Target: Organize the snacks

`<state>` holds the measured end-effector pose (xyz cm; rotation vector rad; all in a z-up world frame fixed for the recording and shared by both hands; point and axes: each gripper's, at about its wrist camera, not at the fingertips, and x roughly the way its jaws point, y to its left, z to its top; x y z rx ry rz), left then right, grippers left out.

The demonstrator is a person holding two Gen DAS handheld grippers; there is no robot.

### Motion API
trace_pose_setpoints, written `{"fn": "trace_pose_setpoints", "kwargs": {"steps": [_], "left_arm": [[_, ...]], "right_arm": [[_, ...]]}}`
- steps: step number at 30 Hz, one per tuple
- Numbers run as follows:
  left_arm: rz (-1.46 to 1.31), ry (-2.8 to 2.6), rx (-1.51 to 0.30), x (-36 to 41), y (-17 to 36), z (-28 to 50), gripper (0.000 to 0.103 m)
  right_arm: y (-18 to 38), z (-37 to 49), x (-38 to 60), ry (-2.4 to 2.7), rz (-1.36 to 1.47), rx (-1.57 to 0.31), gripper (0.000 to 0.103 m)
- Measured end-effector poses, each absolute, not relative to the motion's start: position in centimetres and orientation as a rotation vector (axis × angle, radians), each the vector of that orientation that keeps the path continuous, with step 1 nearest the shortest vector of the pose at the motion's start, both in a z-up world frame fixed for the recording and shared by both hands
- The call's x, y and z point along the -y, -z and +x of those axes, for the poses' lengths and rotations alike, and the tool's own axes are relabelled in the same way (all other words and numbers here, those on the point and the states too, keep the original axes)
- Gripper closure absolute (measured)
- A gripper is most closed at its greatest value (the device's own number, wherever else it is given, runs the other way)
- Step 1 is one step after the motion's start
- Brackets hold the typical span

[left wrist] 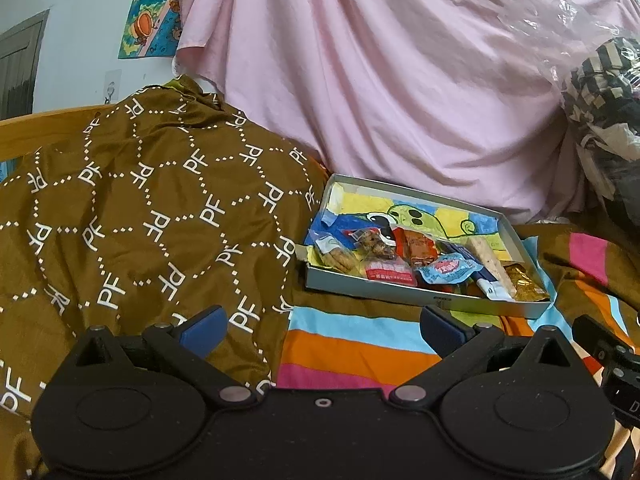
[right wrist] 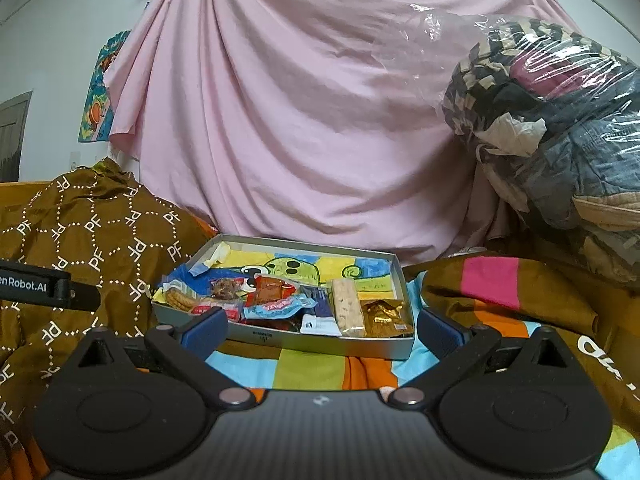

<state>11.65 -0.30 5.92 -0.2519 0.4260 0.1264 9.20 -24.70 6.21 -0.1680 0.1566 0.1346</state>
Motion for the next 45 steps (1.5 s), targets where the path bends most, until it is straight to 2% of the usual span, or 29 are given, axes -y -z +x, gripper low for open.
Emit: {"fn": "trace_pose_setpoints", "kwargs": {"steps": [45], "left_arm": [[-0.155, -0.059, -0.434, 0.0, -2.2, 5.6, 0.001]], "right_arm": [[-2.3, 3.3, 24.3, -0.068, -0.048, -0.319, 0.000]]}}
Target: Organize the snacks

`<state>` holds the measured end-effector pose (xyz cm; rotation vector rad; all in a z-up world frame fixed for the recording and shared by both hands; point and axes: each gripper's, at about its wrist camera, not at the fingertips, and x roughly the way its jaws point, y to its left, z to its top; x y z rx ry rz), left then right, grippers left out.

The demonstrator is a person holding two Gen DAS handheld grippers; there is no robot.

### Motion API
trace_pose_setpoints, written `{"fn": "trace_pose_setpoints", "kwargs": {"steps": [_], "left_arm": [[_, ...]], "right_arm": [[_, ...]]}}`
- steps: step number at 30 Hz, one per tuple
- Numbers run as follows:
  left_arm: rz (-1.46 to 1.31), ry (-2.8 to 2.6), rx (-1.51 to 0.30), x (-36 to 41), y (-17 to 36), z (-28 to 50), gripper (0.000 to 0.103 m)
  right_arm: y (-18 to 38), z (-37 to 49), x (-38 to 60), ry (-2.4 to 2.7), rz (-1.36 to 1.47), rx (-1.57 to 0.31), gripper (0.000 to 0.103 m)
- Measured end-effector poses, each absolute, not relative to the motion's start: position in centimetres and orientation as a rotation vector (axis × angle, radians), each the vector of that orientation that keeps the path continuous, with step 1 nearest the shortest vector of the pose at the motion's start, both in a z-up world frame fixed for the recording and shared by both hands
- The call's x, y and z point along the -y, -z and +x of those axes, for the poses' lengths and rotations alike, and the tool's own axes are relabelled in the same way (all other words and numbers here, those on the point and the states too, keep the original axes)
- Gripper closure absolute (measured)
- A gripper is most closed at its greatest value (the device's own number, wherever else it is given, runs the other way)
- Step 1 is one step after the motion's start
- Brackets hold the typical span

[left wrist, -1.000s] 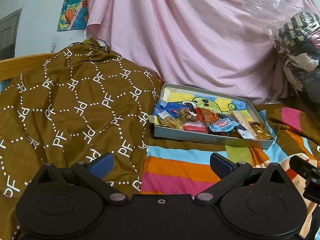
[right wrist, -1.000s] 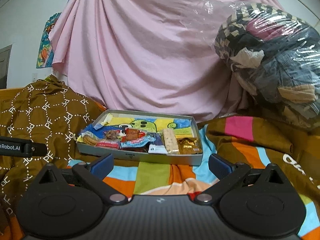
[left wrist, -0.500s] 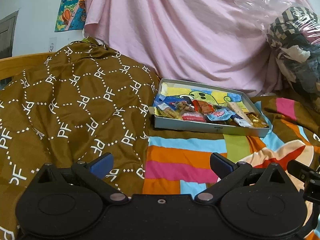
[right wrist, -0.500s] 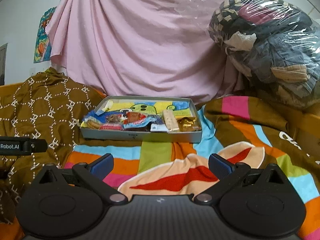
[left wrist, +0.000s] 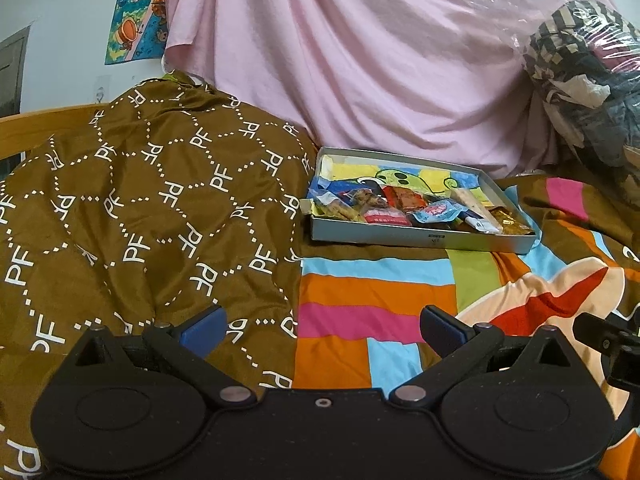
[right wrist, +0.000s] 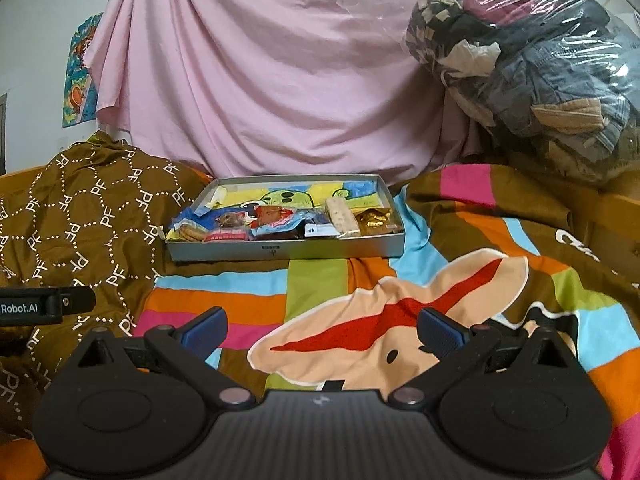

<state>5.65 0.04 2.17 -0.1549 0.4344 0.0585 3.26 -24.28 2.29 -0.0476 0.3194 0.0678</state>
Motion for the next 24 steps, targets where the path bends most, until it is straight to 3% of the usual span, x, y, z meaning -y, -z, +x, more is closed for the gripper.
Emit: {"fn": "trace_pose_setpoints", "kwargs": {"steps": [24], "left_arm": [[-0.141, -0.058, -0.434, -0.39, -1.76, 5.12, 0.001]], "right_arm": [[-1.52, 3.73, 23.33, -0.080, -0.085, -0.357, 0.000]]}}
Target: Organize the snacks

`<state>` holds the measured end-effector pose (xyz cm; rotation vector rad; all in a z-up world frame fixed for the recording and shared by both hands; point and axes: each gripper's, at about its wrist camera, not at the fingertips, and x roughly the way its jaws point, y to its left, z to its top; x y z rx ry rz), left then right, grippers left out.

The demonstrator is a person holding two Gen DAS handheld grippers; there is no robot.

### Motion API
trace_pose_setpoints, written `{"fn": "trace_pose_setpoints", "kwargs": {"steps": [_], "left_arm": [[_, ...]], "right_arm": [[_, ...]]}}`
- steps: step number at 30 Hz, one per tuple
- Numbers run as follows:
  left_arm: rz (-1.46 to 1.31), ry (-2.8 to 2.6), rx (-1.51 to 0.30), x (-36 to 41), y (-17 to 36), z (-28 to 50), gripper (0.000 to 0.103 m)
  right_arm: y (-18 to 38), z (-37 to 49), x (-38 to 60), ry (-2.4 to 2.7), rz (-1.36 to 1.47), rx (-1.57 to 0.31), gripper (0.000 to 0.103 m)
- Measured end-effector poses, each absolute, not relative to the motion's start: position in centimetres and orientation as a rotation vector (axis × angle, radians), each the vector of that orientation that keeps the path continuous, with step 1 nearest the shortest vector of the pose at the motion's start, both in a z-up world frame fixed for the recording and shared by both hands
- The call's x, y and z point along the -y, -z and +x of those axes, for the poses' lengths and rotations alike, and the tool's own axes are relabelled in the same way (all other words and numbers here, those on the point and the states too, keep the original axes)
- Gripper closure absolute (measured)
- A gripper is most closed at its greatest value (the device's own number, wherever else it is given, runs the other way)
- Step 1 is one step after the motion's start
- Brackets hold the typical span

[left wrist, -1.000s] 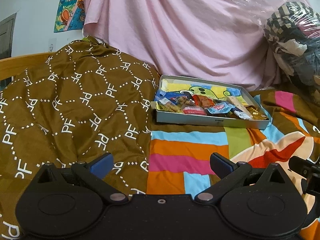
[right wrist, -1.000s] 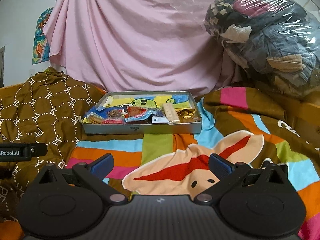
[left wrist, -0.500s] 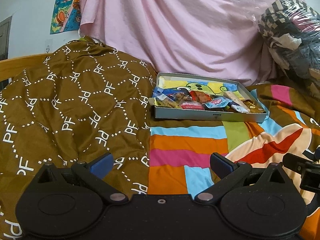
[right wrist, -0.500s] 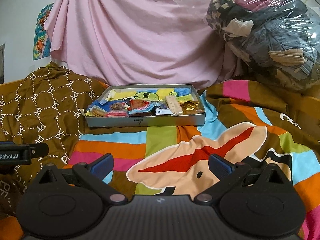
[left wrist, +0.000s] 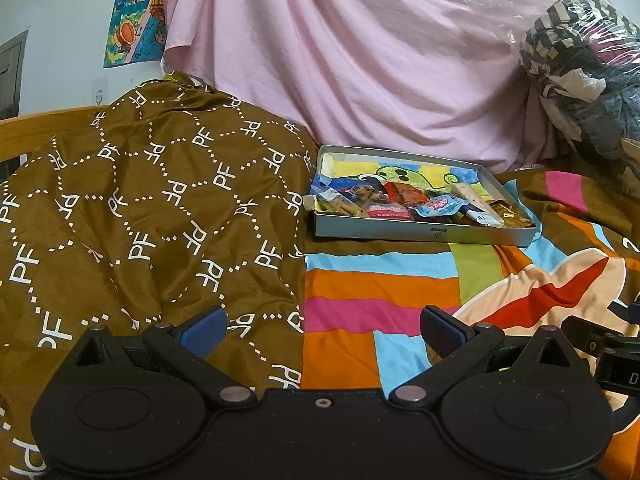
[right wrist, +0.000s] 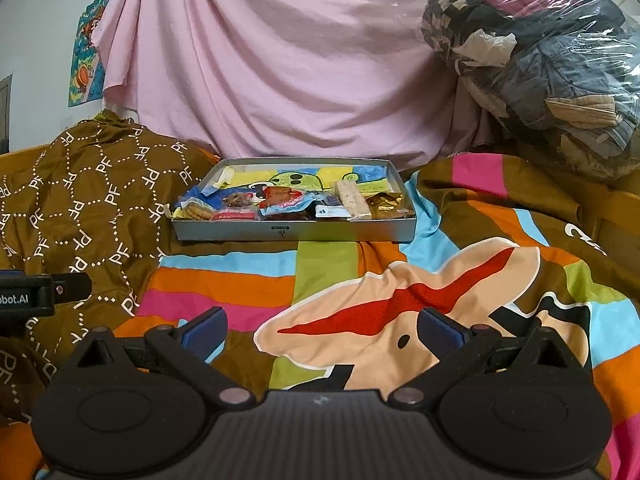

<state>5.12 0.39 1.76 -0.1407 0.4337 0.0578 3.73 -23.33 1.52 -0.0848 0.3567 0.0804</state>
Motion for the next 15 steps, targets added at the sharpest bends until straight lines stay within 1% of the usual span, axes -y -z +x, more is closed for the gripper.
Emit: {"fn": "trace_pose_setpoints", "kwargs": {"steps": [15], "left_arm": [[-0.142, -0.058, -0.433, -0.46, -1.73, 5.08, 0.001]], "right_arm": [[-1.42, 3.76, 23.28, -0.081, -0.090, -0.359, 0.000]]}}
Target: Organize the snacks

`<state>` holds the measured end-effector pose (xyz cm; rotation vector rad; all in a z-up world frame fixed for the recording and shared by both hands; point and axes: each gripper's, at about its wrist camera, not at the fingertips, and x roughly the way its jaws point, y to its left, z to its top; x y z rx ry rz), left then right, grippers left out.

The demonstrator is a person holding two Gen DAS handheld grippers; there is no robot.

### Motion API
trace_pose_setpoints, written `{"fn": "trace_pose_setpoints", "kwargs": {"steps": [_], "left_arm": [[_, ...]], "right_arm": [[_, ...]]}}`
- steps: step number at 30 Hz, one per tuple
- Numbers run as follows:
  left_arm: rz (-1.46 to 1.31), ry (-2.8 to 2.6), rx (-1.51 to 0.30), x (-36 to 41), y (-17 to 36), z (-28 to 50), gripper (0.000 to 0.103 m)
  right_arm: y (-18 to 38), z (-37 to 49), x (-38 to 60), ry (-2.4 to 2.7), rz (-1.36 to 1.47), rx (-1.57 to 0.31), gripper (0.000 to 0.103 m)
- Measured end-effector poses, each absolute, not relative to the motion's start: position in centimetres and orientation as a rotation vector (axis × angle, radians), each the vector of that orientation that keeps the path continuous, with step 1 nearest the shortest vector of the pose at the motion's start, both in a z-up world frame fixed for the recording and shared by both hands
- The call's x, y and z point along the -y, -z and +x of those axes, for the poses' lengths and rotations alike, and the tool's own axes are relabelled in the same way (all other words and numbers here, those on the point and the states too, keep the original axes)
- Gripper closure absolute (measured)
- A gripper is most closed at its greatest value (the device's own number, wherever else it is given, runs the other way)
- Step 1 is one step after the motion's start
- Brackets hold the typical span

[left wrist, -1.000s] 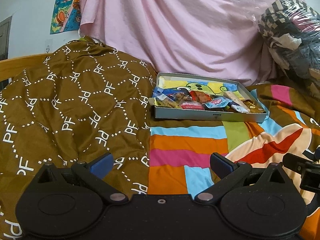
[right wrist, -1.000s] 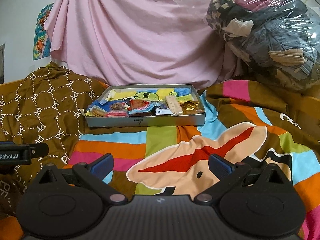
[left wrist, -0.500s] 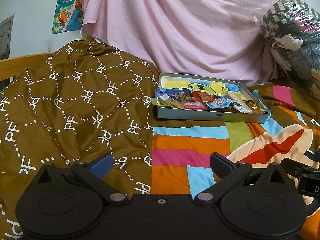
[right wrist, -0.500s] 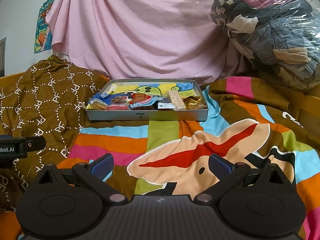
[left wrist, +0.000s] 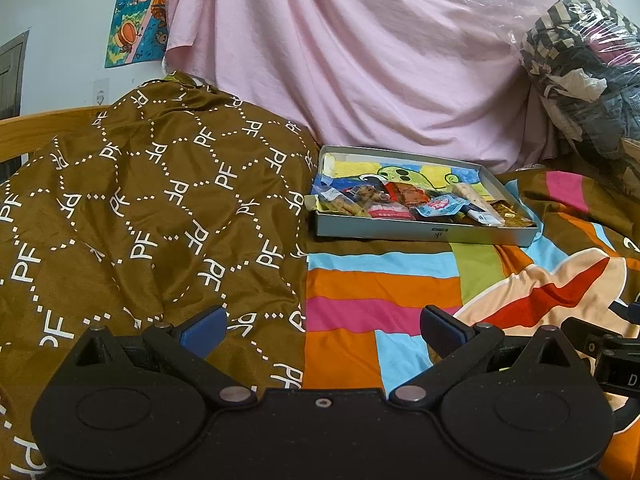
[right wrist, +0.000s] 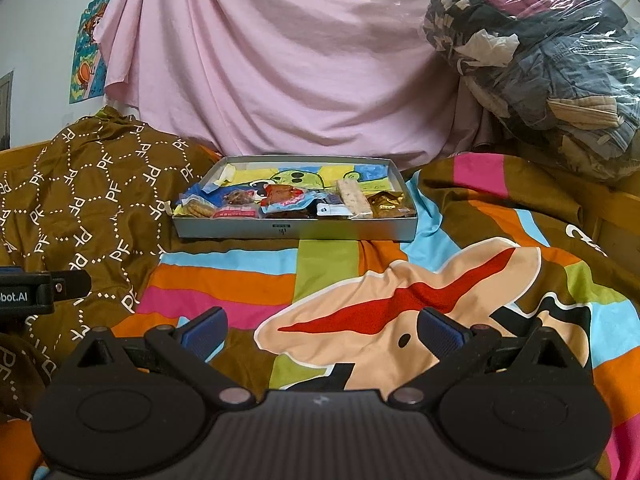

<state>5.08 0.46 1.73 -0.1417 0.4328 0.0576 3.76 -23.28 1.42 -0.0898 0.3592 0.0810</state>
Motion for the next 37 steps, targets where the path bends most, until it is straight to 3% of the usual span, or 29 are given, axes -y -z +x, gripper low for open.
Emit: {"fn": "trace_pose_setpoints", "kwargs": {"steps": [37], "left_arm": [[-0.074, -0.075, -0.434, 0.40, -1.90, 4.63, 0.001]], "right_arm": [[-1.18, 3.82, 23.05, -0.087, -0.103, -0.371, 0.000]]}}
